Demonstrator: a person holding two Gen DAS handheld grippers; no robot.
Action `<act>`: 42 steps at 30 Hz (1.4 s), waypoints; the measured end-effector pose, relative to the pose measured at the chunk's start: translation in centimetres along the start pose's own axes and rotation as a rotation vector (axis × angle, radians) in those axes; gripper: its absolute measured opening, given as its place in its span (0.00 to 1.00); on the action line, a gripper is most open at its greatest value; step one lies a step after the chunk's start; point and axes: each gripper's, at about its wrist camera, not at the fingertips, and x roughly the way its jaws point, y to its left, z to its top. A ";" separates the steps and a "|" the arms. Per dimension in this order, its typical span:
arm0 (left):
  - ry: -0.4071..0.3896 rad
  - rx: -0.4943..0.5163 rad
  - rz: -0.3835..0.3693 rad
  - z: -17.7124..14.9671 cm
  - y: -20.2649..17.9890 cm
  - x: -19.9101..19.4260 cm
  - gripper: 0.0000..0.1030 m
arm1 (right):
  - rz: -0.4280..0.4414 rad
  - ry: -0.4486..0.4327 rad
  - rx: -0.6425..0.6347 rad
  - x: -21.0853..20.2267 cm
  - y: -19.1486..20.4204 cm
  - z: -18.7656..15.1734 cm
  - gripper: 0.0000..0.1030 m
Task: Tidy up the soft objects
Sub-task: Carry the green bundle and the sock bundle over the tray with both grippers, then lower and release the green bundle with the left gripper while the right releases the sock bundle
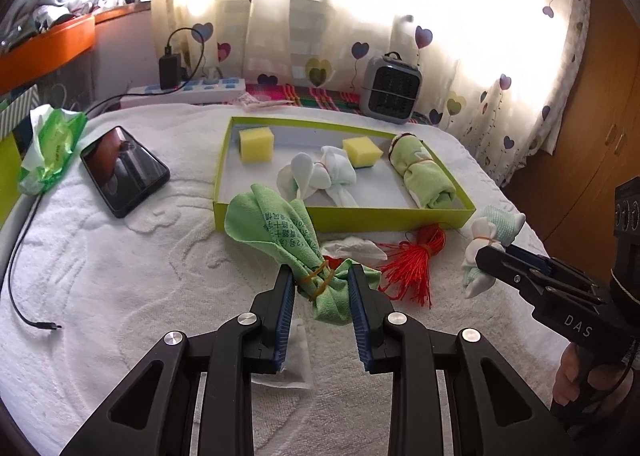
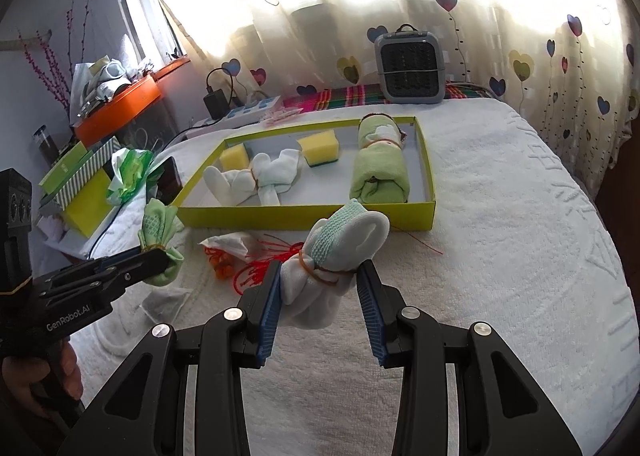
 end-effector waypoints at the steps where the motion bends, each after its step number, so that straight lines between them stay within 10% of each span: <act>1: -0.003 -0.003 0.000 0.1 0.1 -0.1 0.25 | 0.000 -0.002 -0.004 0.0 0.1 0.1 0.37; 42: 0.021 -0.016 0.007 7.8 4.7 5.8 0.25 | -0.004 0.040 -0.032 6.5 0.2 7.1 0.37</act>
